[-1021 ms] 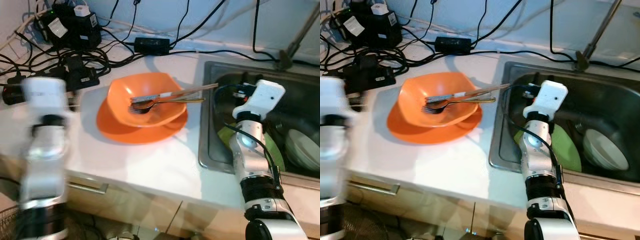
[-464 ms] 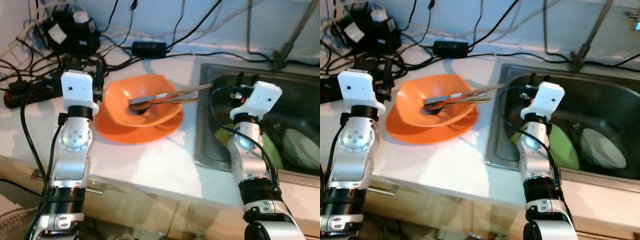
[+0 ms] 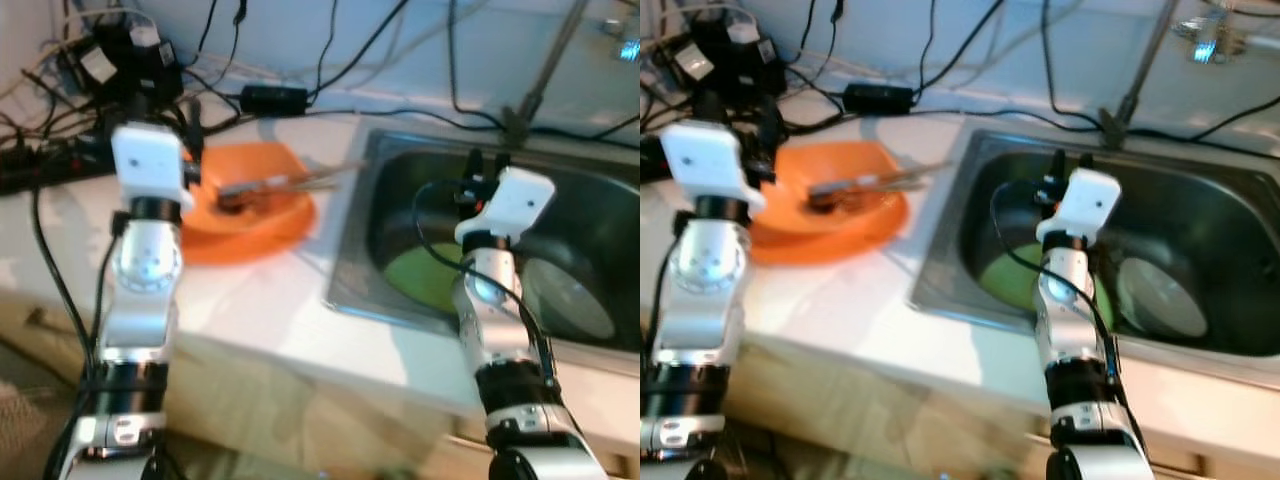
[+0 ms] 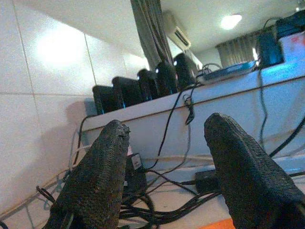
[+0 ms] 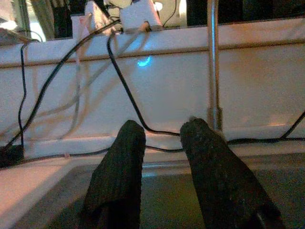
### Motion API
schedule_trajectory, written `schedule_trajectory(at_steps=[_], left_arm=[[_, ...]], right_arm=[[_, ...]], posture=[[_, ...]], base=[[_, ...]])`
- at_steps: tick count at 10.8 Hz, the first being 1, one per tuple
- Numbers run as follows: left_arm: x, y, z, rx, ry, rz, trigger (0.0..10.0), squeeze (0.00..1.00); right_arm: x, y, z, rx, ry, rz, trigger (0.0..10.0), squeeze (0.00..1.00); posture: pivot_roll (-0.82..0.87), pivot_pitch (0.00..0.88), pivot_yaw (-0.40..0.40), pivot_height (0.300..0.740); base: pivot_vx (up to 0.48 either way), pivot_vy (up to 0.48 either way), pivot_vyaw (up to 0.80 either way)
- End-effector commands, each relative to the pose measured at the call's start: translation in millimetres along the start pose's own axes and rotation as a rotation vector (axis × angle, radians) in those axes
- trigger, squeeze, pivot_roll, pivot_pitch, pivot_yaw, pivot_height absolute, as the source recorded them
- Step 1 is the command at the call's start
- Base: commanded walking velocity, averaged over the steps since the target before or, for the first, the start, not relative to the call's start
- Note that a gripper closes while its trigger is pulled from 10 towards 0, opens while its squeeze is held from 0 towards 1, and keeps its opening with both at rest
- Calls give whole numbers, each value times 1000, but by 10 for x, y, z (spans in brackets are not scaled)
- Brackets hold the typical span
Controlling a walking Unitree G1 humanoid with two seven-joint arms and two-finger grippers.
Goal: Kitchen organization
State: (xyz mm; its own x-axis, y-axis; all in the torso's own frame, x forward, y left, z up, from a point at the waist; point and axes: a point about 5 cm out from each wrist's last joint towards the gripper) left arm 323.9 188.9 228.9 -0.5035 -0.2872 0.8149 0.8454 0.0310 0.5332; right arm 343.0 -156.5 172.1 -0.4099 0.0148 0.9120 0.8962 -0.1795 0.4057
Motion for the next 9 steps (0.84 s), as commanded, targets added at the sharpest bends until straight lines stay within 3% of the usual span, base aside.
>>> schedule_trajectory(at_steps=[1, 6, 9], left_arm=[[57, 32, -71, -21, -15, -24, 10000, 0], [74, 19, -132, -57, -29, -23, 10000, 0], [68, 15, -159, -66, -31, -15, 10000, 0]], right_arm=[[-68, -48, -85, -15, -20, 26, 10000, 0], [-89, -71, -84, -3, -18, 44, 10000, 0], [-105, -88, -72, 6, -22, 54, 10000, 0]], posture=[[76, 0, 32, 740], [75, 11, 30, 740], [74, 27, 29, 740]], base=[[0, 0, 0], [0, 0, 0], [0, -414, 0]])
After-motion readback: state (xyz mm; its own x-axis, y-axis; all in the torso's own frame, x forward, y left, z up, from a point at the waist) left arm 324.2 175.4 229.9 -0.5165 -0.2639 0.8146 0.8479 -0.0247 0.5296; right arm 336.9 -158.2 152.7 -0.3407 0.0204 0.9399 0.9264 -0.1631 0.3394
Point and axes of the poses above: a point about 5 cm out from each wrist's last joint towards the gripper, its own y axis pointing out of the wrist towards the gripper, its own x axis along the axis of the wrist's last joint, z = x × y
